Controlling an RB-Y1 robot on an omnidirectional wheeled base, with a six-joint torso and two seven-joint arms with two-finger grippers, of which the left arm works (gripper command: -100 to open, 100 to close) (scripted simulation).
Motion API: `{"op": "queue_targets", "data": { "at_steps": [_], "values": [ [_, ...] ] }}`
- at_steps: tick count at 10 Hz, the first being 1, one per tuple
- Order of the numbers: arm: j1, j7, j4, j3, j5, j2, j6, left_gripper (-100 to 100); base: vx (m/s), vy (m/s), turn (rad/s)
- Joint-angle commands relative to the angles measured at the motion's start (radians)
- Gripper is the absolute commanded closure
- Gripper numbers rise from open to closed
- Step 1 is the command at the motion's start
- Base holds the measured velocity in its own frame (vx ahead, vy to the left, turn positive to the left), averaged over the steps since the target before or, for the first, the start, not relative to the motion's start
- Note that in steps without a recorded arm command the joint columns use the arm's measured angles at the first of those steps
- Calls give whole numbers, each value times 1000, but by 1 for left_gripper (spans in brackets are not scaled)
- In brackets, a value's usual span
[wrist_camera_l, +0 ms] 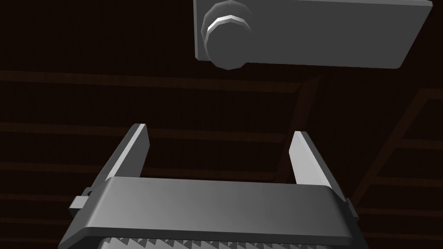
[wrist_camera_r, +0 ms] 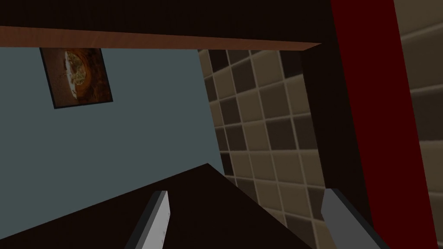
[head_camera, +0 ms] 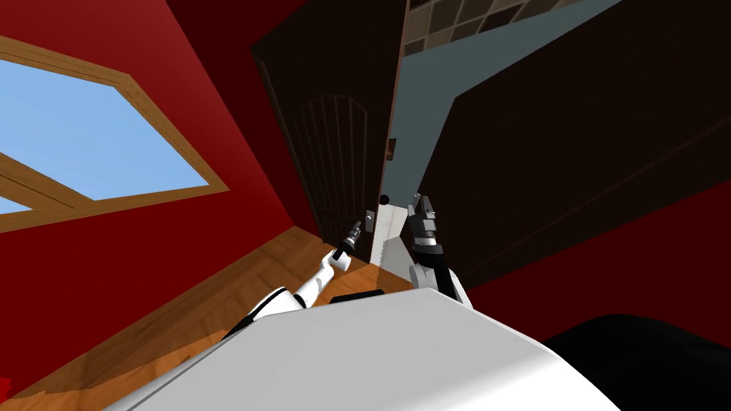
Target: Push the door open
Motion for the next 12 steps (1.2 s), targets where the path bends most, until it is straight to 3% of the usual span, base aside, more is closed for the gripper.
{"op": "queue_targets", "data": {
  "at_steps": [1,4,6,7,8,12],
  "values": [
    [4,-4,-5,5,-1,12,3,-100,222,-137,-30],
    [1,-5,2,15,-1,2,3,-100,191,-117,-25],
    [-1,-6,6,21,-1,-30,3,-100,174,-104,-31],
    [0,-8,5,19,-1,-21,5,-100,69,-44,1],
    [0,-8,5,19,-1,-21,5,100,-6,5,7],
    [0,-8,5,19,-1,-21,5,100,-9,7,-8]
  ]
}}
